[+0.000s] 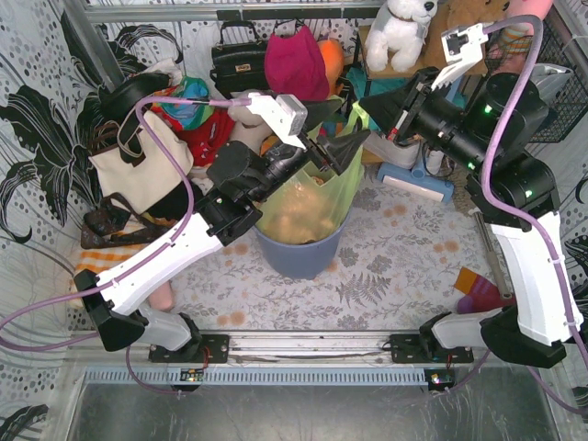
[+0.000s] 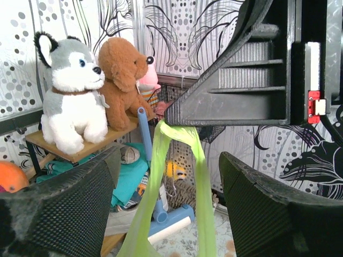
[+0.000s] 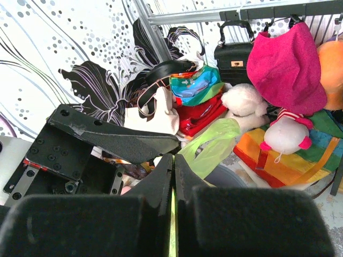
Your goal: Tie the trash bag
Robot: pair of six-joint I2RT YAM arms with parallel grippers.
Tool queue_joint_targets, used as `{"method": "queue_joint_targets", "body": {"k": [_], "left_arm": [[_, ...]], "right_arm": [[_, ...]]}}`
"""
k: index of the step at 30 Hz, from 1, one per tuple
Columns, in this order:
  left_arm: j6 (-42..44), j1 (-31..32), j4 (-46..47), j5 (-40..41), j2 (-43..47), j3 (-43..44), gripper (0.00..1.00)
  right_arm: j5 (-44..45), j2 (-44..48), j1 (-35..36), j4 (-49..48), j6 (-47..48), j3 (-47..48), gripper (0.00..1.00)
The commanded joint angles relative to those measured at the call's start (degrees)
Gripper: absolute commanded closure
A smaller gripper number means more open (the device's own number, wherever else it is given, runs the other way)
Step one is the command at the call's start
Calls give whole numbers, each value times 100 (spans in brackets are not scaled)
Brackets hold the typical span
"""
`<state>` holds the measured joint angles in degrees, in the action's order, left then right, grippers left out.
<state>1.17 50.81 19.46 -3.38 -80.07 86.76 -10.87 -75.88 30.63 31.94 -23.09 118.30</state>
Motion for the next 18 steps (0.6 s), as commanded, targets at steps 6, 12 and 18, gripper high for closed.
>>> {"method": "queue_joint_targets", "body": {"k": [6, 12, 18], "left_arm": [[308, 4, 499, -71, -211, 269, 28], [489, 13, 508, -145, -356, 426, 38], [526, 13, 563, -188, -373, 491, 41]], "right_arm": [[-91, 203, 14, -352, -74, -117, 100], [-90, 221, 16, -373, -82, -149, 100], [-82, 244, 17, -358, -86, -184, 100]]}}
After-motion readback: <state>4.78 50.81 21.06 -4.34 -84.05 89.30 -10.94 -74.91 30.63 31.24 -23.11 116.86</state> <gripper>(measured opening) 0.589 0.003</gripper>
